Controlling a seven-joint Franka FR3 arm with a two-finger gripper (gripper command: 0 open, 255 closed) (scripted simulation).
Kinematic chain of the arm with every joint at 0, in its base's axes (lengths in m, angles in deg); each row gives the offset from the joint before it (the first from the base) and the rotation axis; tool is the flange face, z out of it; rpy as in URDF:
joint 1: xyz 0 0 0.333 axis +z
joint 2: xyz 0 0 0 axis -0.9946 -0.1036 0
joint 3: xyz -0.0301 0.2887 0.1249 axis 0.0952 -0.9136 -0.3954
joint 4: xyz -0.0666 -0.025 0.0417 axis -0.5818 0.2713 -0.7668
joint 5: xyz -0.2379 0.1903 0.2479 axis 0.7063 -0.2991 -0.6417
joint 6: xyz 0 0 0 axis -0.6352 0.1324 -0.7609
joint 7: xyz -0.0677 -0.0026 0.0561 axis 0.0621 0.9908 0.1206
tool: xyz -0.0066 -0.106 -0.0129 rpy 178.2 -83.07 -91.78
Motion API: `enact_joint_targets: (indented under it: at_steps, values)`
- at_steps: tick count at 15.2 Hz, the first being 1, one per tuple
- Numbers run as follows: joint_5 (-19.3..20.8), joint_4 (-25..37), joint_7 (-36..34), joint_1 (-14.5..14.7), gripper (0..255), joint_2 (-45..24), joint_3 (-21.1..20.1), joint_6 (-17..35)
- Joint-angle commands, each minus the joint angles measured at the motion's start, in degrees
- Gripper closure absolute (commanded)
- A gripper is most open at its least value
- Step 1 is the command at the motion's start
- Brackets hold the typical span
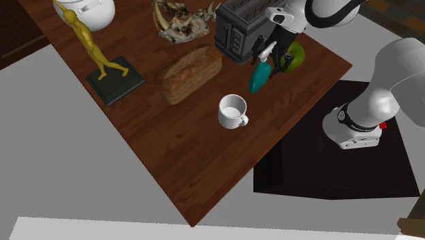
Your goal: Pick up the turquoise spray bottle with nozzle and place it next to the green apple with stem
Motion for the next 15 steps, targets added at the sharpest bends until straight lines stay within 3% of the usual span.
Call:
enact_joint_targets:
  at_steps: [1,3,7,15]
  values:
    - [0.01,-0.03,0.00,-0.01,0,-0.01,0.00,-0.01]
    - [-0.05,-0.04,-0.04,0.08,0,-0.04,-0.03,0.06]
    - [5.72,2.23,-3.92,-8.26,0,6.28,-4.75,-9.45]
    - [5.71,2.23,-3.91,-8.25,0,6.27,-4.75,-9.43]
